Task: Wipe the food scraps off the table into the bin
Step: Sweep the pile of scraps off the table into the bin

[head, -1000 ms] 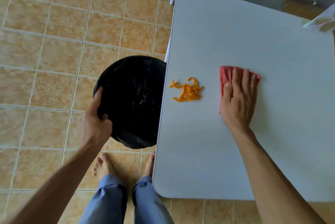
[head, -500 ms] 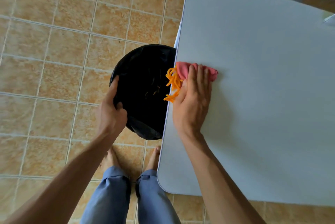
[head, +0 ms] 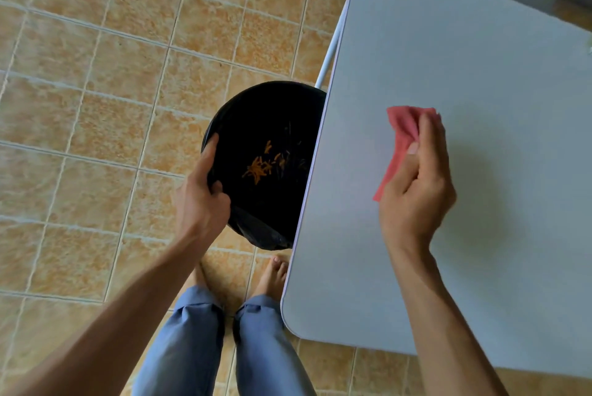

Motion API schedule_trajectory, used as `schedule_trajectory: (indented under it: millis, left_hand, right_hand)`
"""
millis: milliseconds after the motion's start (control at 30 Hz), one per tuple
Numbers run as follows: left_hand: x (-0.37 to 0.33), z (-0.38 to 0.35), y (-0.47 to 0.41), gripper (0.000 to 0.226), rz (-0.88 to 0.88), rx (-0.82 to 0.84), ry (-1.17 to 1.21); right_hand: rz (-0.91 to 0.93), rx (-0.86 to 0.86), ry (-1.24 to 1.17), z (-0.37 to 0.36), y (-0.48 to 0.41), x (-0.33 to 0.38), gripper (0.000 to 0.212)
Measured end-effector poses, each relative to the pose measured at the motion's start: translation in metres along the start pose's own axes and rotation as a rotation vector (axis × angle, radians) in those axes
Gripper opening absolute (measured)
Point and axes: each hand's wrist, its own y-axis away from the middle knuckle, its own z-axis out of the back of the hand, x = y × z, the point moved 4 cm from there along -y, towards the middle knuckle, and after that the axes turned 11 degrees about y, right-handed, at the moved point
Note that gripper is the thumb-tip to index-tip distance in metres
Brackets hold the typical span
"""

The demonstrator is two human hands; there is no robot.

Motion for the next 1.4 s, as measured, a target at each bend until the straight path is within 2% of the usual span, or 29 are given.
schedule_trajectory:
  millis: [133,267,467,533,600,733,800,933,1033,1100,1167,1233,1300,1400]
  left_hand:
    - [0.007,-0.001,0.004,0.092,0.051,0.014,0.086]
    - [0.007,0.0,0.007,0.091,0.054,0.012,0.131]
    - [-0.005,-0.005,0.02,0.086,0.048,-0.034,0.059]
    - [-0.004,-0.005,0.02,0.086,0.037,-0.034,0.067]
    - [-0.002,-0.002,0.018,0.086,0.027,-0.029,0.096]
    - [0.01,0.007,0.011,0.085,-0.002,-0.002,0.152]
    - [0.016,0.012,0.011,0.085,0.008,0.004,0.141]
    - [0.019,0.023,0.01,0.084,0.02,-0.029,0.109]
    - [0.02,0.033,0.011,0.083,0.007,-0.06,0.096]
    - [0.021,0.043,0.013,0.083,-0.005,-0.081,0.085]
    - [0.022,0.054,0.013,0.081,-0.026,-0.102,0.077]
    - [0.026,0.067,0.012,0.081,-0.031,-0.117,0.069]
    - [0.029,0.084,0.01,0.082,-0.035,-0.134,0.034]
    - [0.031,0.109,0.007,0.084,-0.05,-0.172,-0.003]
  right_hand:
    - [-0.027,0.031,0.248,-0.017,0.02,-0.025,0.041]
    - [-0.098,0.015,0.234,-0.033,0.025,0.002,0.043]
    - [0.26,0.216,-0.038,-0.053,0.039,0.081,0.042]
    - [0.326,0.266,-0.128,-0.051,0.033,0.09,0.044]
    - [0.341,0.225,-0.177,-0.038,0.021,0.085,0.043]
    - [0.174,0.129,-0.087,-0.016,0.004,0.032,0.041]
    - [0.11,0.201,0.04,-0.019,0.011,0.008,0.04]
    - [0.18,0.36,0.275,-0.032,0.019,0.002,0.049]
    - [0.039,0.429,0.276,-0.028,0.015,0.01,0.05]
    - [-0.023,0.38,0.206,-0.022,0.019,0.023,0.05]
    - [0.053,0.266,0.106,-0.016,0.023,0.052,0.048]
    - [0.196,0.23,-0.022,-0.02,0.03,0.083,0.045]
    - [0.307,0.343,-0.103,-0.033,0.04,0.112,0.044]
    - [0.445,0.553,0.034,-0.063,0.057,0.135,0.053]
